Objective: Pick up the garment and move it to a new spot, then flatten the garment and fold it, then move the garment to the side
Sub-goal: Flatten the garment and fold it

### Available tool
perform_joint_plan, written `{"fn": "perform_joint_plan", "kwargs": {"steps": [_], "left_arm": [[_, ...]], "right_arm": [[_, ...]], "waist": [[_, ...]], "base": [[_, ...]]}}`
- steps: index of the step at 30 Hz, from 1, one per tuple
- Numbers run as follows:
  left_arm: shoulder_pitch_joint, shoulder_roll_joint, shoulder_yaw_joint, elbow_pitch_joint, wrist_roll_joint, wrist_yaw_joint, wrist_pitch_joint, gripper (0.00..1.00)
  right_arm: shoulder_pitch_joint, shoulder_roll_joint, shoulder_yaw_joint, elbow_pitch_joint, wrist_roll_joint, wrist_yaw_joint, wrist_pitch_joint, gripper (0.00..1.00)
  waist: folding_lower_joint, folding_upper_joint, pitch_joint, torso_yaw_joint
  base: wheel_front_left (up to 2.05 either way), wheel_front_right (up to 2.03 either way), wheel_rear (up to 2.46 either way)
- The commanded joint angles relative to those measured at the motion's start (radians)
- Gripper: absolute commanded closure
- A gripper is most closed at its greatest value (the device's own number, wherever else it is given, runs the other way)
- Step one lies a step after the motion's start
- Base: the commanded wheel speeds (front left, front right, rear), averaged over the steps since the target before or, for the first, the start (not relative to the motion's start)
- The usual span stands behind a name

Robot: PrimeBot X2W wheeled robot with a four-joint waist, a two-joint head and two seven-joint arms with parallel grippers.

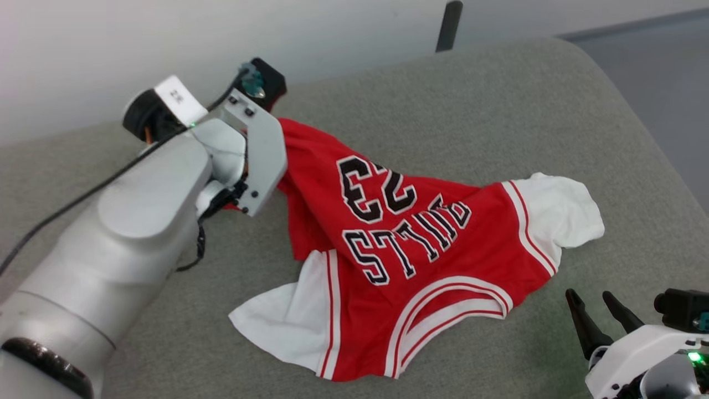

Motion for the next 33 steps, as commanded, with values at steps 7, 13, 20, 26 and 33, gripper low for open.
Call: {"fn": "perform_joint_plan", "kwargs": {"steps": [7,13,20,26,33], "left_arm": [[-0.067,-0.024,-0.098,0.152,-0.064,-0.002,-0.023,1.00],[-0.088,-0.039,-0.157,0.233,-0.118,-0.002,-0.041,1.00],[-0.103,-0.063,-0.192,0.254,-0.215,-0.002,-0.034,0.00],[-0.102,-0.068,-0.224,0.209,-0.300,-0.002,-0.020,0.00],[-0.052,-0.060,-0.245,0.159,-0.402,-0.002,0.051,0.00]], "right_arm": [[-0.048,-0.003,0.036,0.031,0.024,-0.001,-0.029,0.00],[-0.074,-0.002,0.061,0.066,0.035,-0.001,-0.052,0.00],[-0.073,-0.017,0.064,0.097,0.035,-0.001,-0.065,0.00],[-0.050,-0.025,0.056,0.099,0.023,-0.001,-0.057,0.00],[-0.018,-0.032,0.032,0.065,0.007,-0.001,-0.051,0.00]], "waist": [[0.0000,0.0000,0.093,-0.055],[0.0000,0.0000,0.117,-0.061],[0.0000,0.0000,0.082,-0.016],[0.0000,0.0000,0.026,0.048],[0.0000,0.0000,-0.040,0.122]], "base": [[0.00,0.00,0.00],[0.00,0.00,0.00],[0.00,0.00,0.00],[0.00,0.00,0.00],[0.00,0.00,0.00]]}}
